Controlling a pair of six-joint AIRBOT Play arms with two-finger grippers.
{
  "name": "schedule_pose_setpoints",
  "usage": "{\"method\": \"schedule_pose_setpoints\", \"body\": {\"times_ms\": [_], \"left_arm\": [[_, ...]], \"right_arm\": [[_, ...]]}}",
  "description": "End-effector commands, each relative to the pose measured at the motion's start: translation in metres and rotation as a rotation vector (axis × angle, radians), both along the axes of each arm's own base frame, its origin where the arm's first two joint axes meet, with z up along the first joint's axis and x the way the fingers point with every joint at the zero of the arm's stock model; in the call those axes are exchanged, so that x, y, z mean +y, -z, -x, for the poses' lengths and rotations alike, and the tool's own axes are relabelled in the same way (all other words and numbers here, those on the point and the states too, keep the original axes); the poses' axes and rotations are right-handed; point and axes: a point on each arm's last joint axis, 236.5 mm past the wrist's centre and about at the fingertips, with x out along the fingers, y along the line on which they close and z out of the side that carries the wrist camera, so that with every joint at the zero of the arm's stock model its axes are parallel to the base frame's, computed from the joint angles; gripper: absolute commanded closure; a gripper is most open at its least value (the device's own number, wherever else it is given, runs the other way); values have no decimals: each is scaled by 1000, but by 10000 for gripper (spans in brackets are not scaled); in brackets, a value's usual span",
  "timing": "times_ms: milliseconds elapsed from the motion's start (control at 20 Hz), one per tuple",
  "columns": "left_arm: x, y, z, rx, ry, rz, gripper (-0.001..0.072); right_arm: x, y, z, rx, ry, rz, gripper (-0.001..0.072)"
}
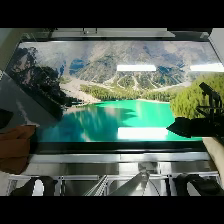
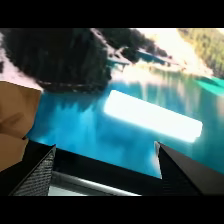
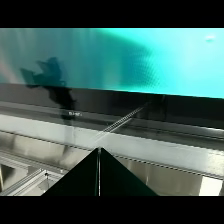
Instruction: Fold the shirts.
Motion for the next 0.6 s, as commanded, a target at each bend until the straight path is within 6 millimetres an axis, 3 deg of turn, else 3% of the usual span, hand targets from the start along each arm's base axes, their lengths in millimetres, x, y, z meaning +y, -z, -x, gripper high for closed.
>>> {"method": "schedule_pose_setpoints", "body": {"times_ms": [0, 200, 250, 350, 450, 550], "left_arm": [[15, 2, 12, 34, -66, -36, -2], [13, 14, 7, 94, -41, -14, -2], [22, 21, 6, 125, -60, -26, -3], [63, 40, 14, 246, -149, -112, -3], [130, 60, 41, 440, -337, -251, -3], [175, 82, 66, 613, -491, -282, -3]], "right_arm": [[0, 0, 0, 1, 0, 0, 696], [0, 0, 0, 1, 0, 0, 696], [0, 0, 0, 1, 0, 0, 696], [0, 0, 0, 1, 0, 0, 696], [0, 0, 0, 1, 0, 0, 696], [0, 0, 0, 1, 0, 0, 696]]}}
